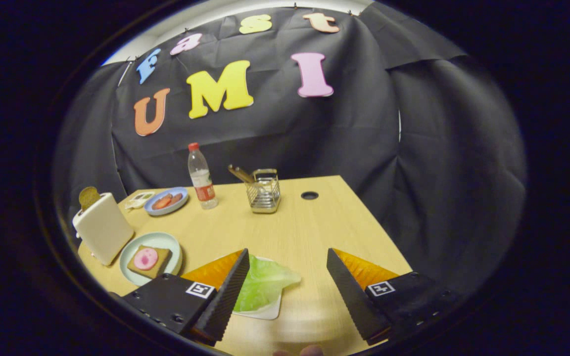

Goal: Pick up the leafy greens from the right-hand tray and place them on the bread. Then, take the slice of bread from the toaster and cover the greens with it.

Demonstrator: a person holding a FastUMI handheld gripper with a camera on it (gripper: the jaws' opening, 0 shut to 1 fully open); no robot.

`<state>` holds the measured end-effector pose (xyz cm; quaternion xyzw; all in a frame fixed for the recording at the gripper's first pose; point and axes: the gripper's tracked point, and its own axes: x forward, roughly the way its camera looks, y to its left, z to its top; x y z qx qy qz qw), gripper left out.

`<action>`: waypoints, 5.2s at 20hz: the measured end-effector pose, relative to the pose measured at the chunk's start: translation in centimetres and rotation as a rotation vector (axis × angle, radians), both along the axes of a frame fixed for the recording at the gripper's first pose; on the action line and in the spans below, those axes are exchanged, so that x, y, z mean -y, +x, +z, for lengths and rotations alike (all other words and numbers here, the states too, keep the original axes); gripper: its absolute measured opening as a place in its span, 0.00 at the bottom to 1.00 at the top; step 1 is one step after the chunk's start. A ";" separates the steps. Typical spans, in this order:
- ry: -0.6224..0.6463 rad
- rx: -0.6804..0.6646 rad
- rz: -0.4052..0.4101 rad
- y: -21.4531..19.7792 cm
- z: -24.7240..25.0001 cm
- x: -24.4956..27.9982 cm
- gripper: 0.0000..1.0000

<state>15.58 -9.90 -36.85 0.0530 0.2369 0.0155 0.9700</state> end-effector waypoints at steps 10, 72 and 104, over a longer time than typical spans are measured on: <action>0.003 -0.163 0.008 2.2 -7.5 -1.5 0.87; 0.306 -0.185 0.049 0.2 4.6 -34.8 0.00; -0.030 0.174 0.035 -3.9 23.2 -36.1 0.96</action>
